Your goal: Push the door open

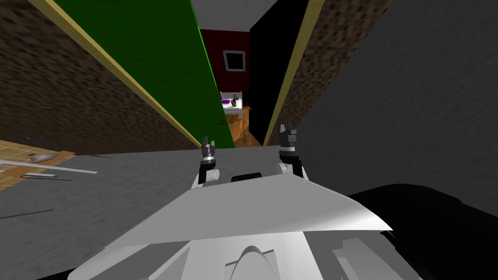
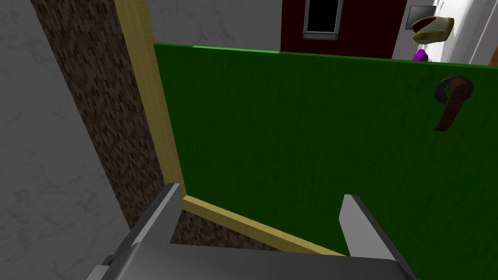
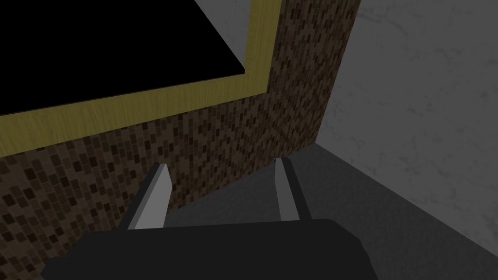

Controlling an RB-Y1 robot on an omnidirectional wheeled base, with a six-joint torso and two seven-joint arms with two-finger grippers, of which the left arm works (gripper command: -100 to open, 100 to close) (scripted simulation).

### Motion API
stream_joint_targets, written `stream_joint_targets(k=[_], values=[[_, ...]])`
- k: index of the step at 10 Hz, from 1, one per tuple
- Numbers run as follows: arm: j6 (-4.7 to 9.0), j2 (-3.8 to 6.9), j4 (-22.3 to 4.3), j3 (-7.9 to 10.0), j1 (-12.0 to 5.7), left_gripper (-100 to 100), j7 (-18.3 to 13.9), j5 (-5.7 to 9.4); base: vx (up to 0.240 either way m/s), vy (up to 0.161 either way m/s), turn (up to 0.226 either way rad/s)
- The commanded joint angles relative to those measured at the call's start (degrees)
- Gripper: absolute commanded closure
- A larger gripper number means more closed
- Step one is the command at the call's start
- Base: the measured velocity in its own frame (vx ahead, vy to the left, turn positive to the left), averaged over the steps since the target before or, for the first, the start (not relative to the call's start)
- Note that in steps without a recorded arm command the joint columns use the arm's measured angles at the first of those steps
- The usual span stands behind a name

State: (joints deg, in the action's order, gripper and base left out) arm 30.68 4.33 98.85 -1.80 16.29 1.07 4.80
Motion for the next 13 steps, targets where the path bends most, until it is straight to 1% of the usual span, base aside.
stream_joint_targets(k=[1,6,7,12,13], values=[[0.69,0.22,-2.1,0.04,-0.69,-100,-0.1,0.05,0.048,0.037,-0.024],[2.78,1.01,-10.4,0.39,-4.27,-100,-0.6,0.31,0.088,0.039,-0.032],[2.78,1.01,-10.7,0.39,-4.27,-100,-0.6,0.31,0.068,0.022,-0.012],[4.92,1.65,-19.4,0.75,-7.92,-100,-1.1,0.57,0.087,0.040,-0.032],[4.92,1.65,-19.4,0.75,-7.92,-100,-1.1,0.57,0.063,0.035,-0.008]])
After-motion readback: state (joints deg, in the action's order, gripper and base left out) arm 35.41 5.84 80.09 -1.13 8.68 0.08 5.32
